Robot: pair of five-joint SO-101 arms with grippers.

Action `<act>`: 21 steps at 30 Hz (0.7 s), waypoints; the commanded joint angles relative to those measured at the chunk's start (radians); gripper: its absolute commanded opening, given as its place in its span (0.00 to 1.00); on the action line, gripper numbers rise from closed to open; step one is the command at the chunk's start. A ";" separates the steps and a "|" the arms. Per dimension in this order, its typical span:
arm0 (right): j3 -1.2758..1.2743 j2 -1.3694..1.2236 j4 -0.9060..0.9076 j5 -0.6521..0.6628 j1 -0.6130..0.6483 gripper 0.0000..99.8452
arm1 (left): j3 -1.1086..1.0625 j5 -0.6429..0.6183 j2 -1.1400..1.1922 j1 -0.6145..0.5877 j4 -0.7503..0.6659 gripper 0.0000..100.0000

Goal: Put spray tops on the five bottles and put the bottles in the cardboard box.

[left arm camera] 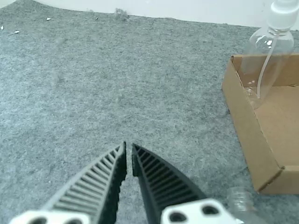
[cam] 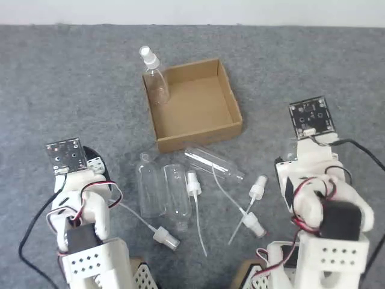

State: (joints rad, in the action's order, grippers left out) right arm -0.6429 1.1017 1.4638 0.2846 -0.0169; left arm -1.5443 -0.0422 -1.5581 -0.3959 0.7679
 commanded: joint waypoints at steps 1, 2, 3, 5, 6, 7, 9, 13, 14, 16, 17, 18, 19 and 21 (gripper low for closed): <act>-0.026 0.081 -0.070 -0.025 -0.012 0.03 | 0.008 0.009 -0.017 0.003 -0.031 0.01; -0.037 0.104 -0.082 -0.025 -0.013 0.03 | 0.008 0.009 -0.017 0.005 -0.031 0.01; -0.046 0.128 -0.093 -0.025 -0.013 0.03 | 0.008 0.009 -0.017 0.005 -0.031 0.01; -0.060 0.173 -0.110 -0.025 -0.013 0.03 | 0.010 0.009 -0.017 0.005 -0.031 0.01; -0.069 0.193 -0.119 -0.025 -0.013 0.03 | 0.010 0.009 -0.017 0.005 -0.031 0.01; -0.078 0.213 -0.130 -0.025 -0.013 0.03 | 0.010 0.009 -0.017 0.005 -0.029 0.01; -0.112 0.246 -0.151 -0.025 -0.013 0.03 | 0.012 0.009 -0.017 0.005 -0.029 0.01; -0.196 0.311 -0.209 -0.026 -0.013 0.03 | 0.033 0.009 -0.017 0.005 -0.029 0.01; -0.215 0.329 -0.219 -0.032 -0.013 0.03 | 0.041 0.009 -0.017 0.005 -0.029 0.01; -0.245 0.371 -0.239 -0.074 -0.013 0.03 | 0.059 0.009 -0.015 0.009 -0.029 0.01; -0.262 0.394 -0.248 -0.087 -0.013 0.03 | 0.067 0.009 -0.015 0.025 -0.028 0.01; -0.278 0.418 -0.254 -0.097 -0.013 0.03 | 0.074 0.021 -0.015 0.048 -0.021 0.01; -0.293 0.443 -0.259 -0.104 -0.013 0.03 | 0.085 0.048 -0.015 0.075 -0.005 0.01; -0.322 0.495 -0.265 -0.107 -0.013 0.03 | 0.116 0.109 -0.015 0.155 0.054 0.01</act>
State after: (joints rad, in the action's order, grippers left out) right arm -0.9574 1.5313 1.2321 0.1987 -0.0169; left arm -1.5305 -0.0253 -1.5581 -0.3498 0.7679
